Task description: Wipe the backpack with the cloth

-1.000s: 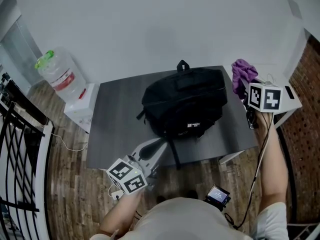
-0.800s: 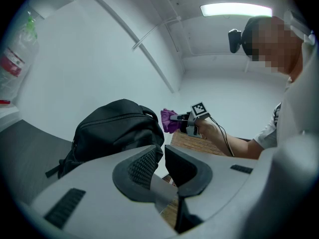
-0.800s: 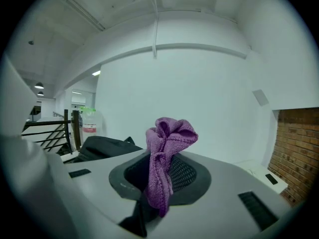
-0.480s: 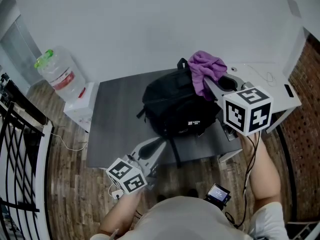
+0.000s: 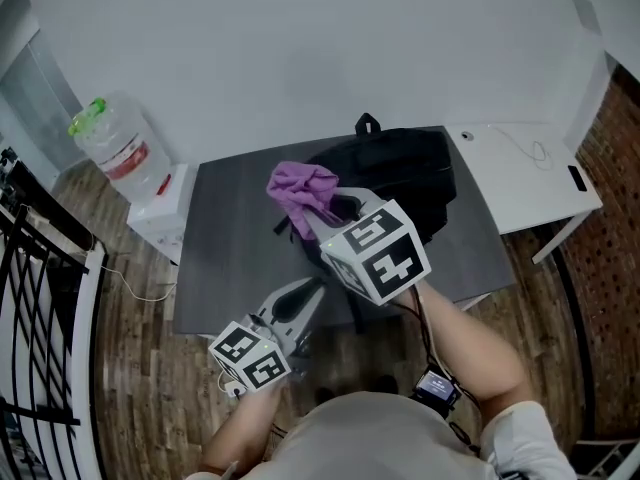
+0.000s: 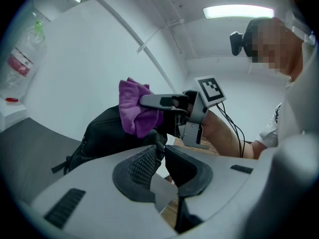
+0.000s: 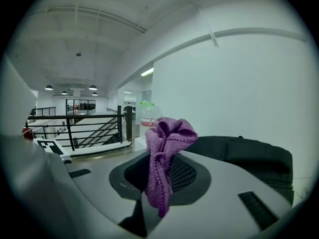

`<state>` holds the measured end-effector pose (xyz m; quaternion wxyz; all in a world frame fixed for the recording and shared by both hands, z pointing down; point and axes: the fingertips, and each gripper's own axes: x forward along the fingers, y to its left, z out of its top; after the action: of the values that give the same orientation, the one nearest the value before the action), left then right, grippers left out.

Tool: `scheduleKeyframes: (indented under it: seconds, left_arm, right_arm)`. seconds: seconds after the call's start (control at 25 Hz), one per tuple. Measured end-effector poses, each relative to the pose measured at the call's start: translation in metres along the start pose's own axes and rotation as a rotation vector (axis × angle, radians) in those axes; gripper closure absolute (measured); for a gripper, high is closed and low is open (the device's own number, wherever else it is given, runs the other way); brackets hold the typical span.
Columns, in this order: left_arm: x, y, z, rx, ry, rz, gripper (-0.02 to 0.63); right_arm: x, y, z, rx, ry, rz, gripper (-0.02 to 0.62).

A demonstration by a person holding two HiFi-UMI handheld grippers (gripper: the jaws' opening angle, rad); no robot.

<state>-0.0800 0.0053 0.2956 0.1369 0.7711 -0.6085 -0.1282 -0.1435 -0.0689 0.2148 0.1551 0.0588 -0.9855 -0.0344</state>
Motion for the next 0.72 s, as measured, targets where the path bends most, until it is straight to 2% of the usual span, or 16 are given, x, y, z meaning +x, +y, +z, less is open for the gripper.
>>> scheduleKeyframes:
  seconds: [0.2,0.36,0.72]
  left_arm:
    - [-0.007,0.004,-0.001,-0.002,-0.002,0.020,0.549]
    - [-0.007,0.005,-0.002,0.002,0.001,0.016,0.549]
    - [0.010,-0.007,-0.008,0.011,0.022,-0.018,0.549]
  right_arm:
    - [0.008,-0.016,-0.024,0.017,0.045,-0.036,0.518]
    - [-0.006,-0.035,-0.026,0.059,0.023,-0.059,0.517]
    - [-0.038,-0.053,-0.032,0.066,-0.018,-0.083,0.517]
